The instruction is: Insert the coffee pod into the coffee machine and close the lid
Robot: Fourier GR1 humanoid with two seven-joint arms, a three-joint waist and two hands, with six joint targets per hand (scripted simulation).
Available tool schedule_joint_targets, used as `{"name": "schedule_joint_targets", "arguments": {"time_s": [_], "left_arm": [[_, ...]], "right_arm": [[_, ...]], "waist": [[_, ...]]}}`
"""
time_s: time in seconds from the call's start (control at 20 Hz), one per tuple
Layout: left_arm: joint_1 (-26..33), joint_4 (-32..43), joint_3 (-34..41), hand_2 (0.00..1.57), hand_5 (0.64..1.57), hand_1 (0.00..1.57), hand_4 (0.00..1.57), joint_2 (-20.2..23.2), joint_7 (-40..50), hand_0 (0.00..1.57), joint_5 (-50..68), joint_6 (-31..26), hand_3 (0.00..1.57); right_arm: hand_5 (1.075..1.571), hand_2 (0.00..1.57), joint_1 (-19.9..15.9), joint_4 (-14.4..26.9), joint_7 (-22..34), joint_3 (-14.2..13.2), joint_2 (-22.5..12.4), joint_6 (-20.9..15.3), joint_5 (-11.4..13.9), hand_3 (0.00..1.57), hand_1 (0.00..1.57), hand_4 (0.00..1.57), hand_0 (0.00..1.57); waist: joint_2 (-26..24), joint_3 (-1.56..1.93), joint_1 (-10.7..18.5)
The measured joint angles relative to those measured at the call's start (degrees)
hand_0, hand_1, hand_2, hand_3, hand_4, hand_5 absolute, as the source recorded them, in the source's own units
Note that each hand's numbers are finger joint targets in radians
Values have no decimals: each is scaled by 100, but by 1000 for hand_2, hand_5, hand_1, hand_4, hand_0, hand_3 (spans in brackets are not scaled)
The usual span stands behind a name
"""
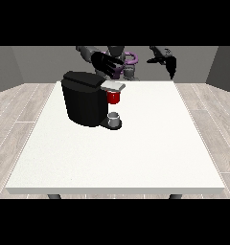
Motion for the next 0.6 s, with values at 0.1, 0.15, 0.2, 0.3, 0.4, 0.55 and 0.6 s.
{"name": "schedule_joint_targets", "arguments": {"time_s": [0.1,0.15,0.2,0.3,0.4,0.55,0.6], "left_arm": [[50,-97,-87,0,1571,0,165,-71,7,0,-42,57,0],[95,-147,-146,0,1571,0,145,-135,25,0,-68,102,0],[112,-151,-159,0,1571,0,205,-168,-11,0,-65,125,0],[247,-112,-133,0,1571,0,192,-168,-150,0,-32,98,0],[365,-108,-150,0,1571,0,192,-195,-158,0,-5,75,0],[502,33,-136,0,1571,0,192,-251,-231,0,-9,125,0],[598,68,-143,0,1571,0,192,-275,-247,0,-32,156,0]], "right_arm": [[1571,0,-42,19,-23,-18,30,6,-6,0,0,67,0],[1571,0,21,0,-104,4,70,34,-14,0,0,132,0],[1571,0,54,-30,-161,26,120,77,-35,0,0,178,0],[1571,0,253,-151,-278,131,267,178,-93,0,0,352,0],[1571,0,555,-294,-411,255,347,301,-273,0,0,269,0],[1571,0,1129,-570,-556,547,428,256,-689,0,0,251,0],[1571,0,1368,-659,-564,651,444,205,-810,0,0,157,0]], "waist": [[-83,0,44],[-143,0,27],[-160,0,-2],[-283,0,-96],[-494,0,-201],[-729,0,-388],[-845,0,-445]]}}
